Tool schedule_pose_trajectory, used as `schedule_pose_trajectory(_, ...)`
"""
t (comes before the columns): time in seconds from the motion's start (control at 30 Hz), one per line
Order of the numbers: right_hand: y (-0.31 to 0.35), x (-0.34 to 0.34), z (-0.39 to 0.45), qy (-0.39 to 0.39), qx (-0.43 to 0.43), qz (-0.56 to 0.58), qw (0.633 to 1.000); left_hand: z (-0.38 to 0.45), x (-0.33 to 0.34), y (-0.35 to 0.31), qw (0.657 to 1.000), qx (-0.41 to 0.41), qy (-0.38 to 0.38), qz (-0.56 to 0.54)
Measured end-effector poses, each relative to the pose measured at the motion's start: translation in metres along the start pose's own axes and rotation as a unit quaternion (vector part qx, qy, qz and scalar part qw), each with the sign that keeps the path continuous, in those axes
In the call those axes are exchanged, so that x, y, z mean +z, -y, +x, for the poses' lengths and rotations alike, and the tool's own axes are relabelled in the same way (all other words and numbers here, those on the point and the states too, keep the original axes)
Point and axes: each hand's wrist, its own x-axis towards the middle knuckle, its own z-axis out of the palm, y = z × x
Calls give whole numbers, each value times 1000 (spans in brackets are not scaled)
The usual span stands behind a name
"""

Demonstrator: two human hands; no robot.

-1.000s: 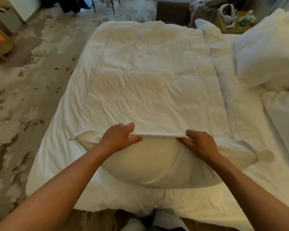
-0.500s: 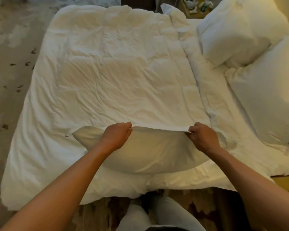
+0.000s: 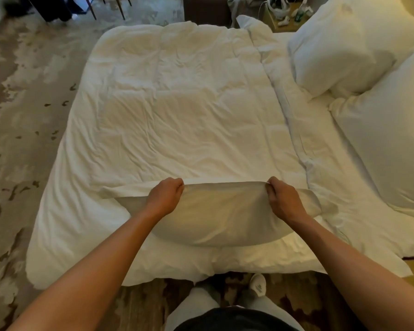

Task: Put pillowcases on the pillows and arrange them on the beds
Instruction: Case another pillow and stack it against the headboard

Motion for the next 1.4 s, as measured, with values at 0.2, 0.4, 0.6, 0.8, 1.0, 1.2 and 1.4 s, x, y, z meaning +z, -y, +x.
schedule_pose_trajectory(0.2, -12, 3, -8, 22, -19, -64, 998, -5, 12, 6, 997, -29, 0, -71)
schedule_pose_trajectory(0.4, -11, 1, -6, 41, 11, -81, 996, 9, 15, 11, 999, -1, 18, -44)
schedule_pose_trajectory(0.6, -5, -6, 2, 0, 17, -90, 996, 24, 8, 3, 1000, 20, -23, 4)
schedule_pose_trajectory(0.8, -2, -29, 0, -29, -1, -27, 999, 24, -16, -17, 998, 18, -61, 7)
schedule_pose_trajectory(1.0, -23, -91, -9, -101, -25, 7, 995, 28, -37, -75, 994, 44, -99, -1)
schedule_pose_trajectory(1.2, -98, -189, -31, -174, -11, 11, 985, 50, -28, -198, 988, 98, -114, -36)
schedule_pose_trajectory(1.4, -214, -262, -72, -222, 75, 12, 972, 78, 21, -353, 977, 172, -110, -57)
